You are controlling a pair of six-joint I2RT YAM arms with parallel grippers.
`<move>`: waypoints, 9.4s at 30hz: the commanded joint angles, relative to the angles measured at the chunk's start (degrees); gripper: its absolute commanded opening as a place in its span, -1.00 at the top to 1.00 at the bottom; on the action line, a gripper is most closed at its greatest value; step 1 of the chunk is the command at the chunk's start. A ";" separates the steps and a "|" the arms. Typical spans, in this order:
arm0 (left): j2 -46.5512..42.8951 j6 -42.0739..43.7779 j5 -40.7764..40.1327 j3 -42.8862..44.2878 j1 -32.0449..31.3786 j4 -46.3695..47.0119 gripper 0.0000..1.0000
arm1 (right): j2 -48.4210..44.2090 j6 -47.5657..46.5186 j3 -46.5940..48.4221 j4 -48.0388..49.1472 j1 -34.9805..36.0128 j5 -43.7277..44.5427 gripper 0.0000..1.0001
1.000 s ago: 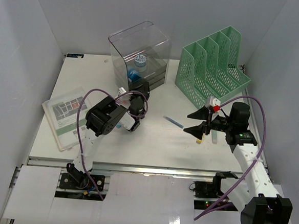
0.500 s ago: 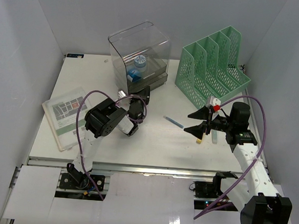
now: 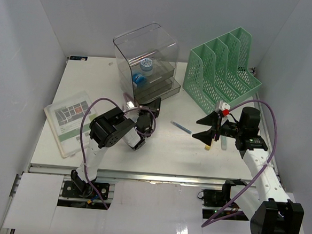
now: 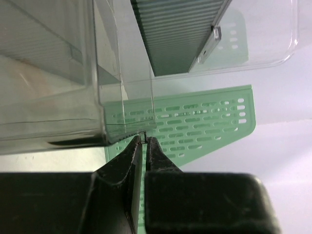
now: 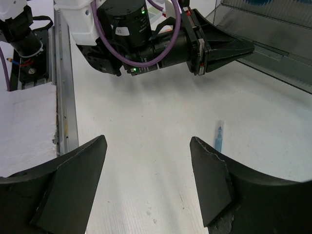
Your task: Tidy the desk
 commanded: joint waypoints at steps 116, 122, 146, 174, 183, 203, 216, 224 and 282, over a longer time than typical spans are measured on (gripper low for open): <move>-70.65 27.42 51.65 -13.09 30.43 -91.79 -0.41 | 50.49 -62.40 54.55 -8.06 35.05 61.32 -0.56; -52.08 32.50 49.97 2.32 34.20 -96.74 -0.30 | 34.90 -45.79 46.42 -20.37 28.73 44.15 -0.60; -11.63 37.27 45.14 38.91 34.56 -108.90 0.32 | 6.65 -37.93 10.43 -23.86 2.25 -1.48 -0.59; 0.02 42.51 39.88 50.49 34.56 -119.70 0.24 | 3.60 -38.74 9.69 -25.83 -2.41 -6.71 -0.59; 0.68 44.58 36.87 51.23 34.56 -121.89 0.28 | 2.75 -39.37 9.94 -27.06 -2.63 -7.92 -0.59; -13.03 36.00 46.27 42.58 39.73 -113.04 0.90 | -3.38 -40.59 8.07 -30.63 -5.09 -7.34 -0.60; -49.40 32.61 57.02 4.59 42.34 -85.89 1.00 | -7.74 -39.01 5.67 -32.15 -5.44 -6.52 -0.60; -69.55 60.75 42.49 1.47 20.26 -86.86 1.00 | -7.55 -38.66 5.08 -31.72 -5.53 -5.28 -0.60; -83.05 44.92 30.18 -10.29 13.53 -106.68 -0.25 | -1.28 -19.19 4.77 -25.46 -5.67 12.52 -0.84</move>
